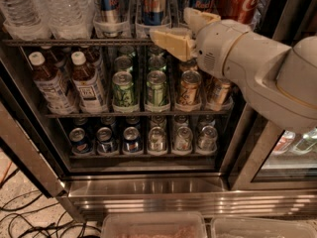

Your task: Pick redbull can from top shelf of fridge

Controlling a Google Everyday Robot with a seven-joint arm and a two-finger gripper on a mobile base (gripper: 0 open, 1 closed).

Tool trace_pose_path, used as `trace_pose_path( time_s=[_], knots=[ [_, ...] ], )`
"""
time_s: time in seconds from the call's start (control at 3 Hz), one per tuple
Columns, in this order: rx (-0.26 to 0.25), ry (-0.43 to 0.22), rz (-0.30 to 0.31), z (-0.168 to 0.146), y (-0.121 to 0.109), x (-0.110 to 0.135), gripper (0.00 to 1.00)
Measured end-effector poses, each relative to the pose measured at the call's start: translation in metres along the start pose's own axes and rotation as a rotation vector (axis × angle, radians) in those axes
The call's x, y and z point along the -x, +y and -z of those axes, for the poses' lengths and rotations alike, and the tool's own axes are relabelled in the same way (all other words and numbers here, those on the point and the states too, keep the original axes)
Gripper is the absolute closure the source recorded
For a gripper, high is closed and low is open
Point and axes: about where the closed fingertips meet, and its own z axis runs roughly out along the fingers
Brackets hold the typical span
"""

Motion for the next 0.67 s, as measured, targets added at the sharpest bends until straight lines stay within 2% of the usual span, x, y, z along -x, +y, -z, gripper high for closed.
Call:
trace_pose_path(
  time_s=[0.67],
  knots=[
    [0.065,-0.013,0.011,-0.029,0.005,0.006,0.33]
  ],
)
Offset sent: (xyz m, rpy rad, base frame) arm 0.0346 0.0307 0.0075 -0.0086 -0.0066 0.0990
